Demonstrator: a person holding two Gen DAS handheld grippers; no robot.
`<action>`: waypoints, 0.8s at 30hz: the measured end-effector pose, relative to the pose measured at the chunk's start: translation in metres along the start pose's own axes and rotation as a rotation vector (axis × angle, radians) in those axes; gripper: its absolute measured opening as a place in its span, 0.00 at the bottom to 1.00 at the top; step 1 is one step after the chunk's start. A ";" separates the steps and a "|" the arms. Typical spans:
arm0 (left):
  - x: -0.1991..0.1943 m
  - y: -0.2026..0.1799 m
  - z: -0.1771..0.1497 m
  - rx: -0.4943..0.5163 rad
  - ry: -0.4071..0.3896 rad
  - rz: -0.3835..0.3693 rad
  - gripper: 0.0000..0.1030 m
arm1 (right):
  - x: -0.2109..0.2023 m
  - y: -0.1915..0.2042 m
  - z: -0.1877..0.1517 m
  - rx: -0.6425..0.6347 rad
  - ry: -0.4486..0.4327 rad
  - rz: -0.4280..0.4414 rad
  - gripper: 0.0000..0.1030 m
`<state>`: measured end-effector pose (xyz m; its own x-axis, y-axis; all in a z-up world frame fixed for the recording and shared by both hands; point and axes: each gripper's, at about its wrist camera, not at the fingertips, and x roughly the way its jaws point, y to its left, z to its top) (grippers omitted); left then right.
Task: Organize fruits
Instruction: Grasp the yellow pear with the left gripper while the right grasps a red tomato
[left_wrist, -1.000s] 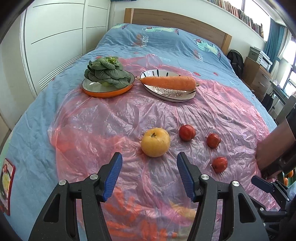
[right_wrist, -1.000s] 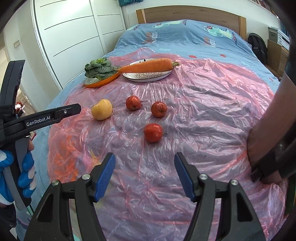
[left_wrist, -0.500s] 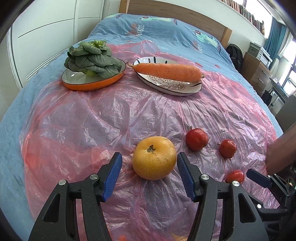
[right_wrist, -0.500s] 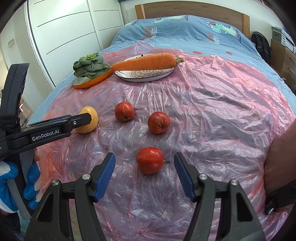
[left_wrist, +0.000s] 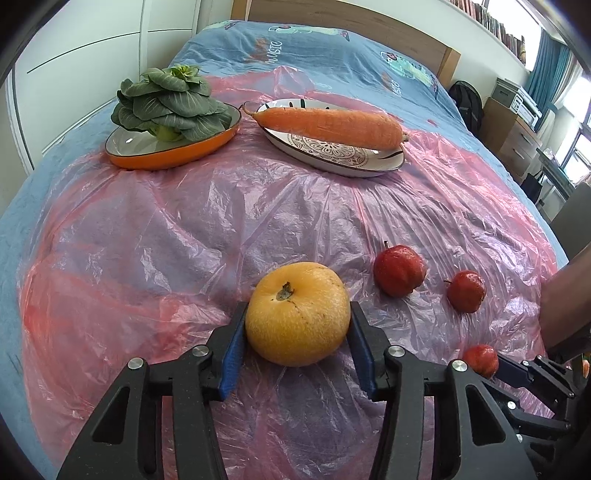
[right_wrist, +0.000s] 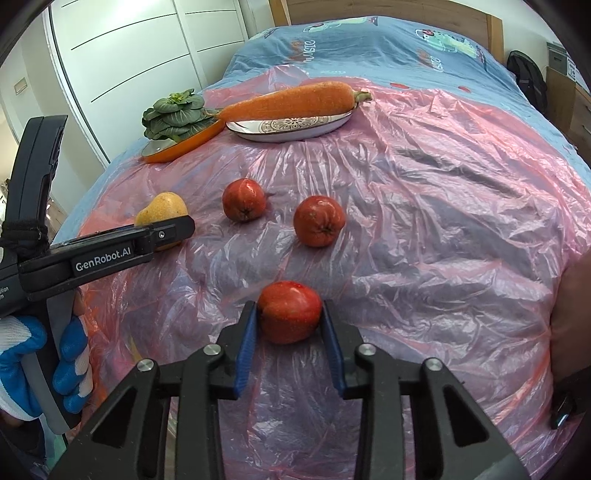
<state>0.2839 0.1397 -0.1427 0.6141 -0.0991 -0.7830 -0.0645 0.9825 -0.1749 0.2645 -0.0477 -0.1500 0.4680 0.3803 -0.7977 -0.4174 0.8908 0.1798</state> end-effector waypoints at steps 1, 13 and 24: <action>0.000 0.000 0.000 0.000 -0.002 0.001 0.43 | 0.000 -0.001 0.000 0.003 0.000 0.004 0.31; -0.023 -0.002 0.003 -0.007 -0.039 0.013 0.43 | -0.021 0.008 0.006 -0.029 -0.026 0.024 0.30; -0.088 -0.024 -0.012 0.030 -0.097 0.038 0.43 | -0.072 0.015 -0.010 -0.057 -0.050 0.007 0.30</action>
<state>0.2219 0.1232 -0.0769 0.6852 -0.0469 -0.7269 -0.0668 0.9897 -0.1268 0.2165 -0.0638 -0.0951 0.5022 0.3999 -0.7667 -0.4641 0.8728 0.1512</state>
